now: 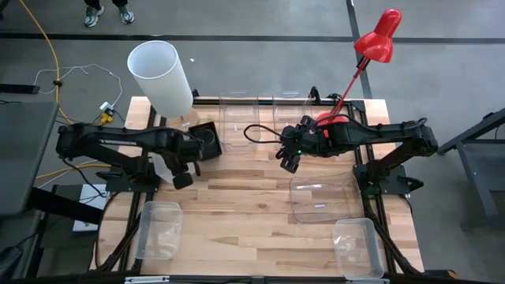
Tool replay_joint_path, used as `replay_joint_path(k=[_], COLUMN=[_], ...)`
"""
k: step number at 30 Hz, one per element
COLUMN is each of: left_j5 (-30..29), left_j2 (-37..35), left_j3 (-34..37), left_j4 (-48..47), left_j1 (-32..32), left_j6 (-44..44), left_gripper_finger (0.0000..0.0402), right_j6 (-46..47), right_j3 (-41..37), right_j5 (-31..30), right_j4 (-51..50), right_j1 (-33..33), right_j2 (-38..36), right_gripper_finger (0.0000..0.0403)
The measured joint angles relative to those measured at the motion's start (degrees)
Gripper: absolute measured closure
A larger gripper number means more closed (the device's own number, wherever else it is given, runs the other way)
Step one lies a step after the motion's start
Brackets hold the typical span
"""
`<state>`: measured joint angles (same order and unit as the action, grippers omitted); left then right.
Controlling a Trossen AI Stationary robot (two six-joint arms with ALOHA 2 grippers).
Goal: Stack baskets by color
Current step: Stack the top white bin on the bottom left white bin
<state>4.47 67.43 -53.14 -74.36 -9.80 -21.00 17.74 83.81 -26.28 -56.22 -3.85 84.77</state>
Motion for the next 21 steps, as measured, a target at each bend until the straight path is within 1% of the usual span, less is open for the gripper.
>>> replay_joint_path(k=[5, 10, 14, 16, 18, 21], left_j5=[0.0, 1.2, 4.2, 4.5, 4.2, 4.5], left_j2=[-0.3, -0.3, -0.3, -0.3, -0.2, 0.0], left_j3=[-9.0, -17.9, -23.5, -25.4, -26.6, -27.3], left_j4=[-8.3, -12.5, -13.2, -13.2, -13.2, -13.1], left_j1=[2.7, 8.4, 15.4, 19.8, 24.3, 30.9], left_j6=[0.0, -2.4, -6.3, -7.7, -9.7, -15.0], left_gripper_finger=[0.0401, 0.0401, 0.0401, 0.0401, 0.0401, 0.0401], right_j6=[0.0, 0.2, 0.7, 1.7, 3.4, 5.8], right_j3=[0.0, 0.0, 0.0, 0.0, 0.0, 0.0], right_j5=[0.0, 0.0, 0.0, 0.0, -0.5, -1.4], right_j4=[0.3, 0.4, 1.3, 1.3, 1.4, 1.8], right_j1=[0.0, 0.0, 0.0, 0.0, 0.1, 0.1], right_j2=[0.0, 0.0, 0.0, 0.0, 0.0, 0.0], right_gripper_finger=[0.0167, 0.0167, 0.0167, 0.0167, 0.0167, 0.0167])
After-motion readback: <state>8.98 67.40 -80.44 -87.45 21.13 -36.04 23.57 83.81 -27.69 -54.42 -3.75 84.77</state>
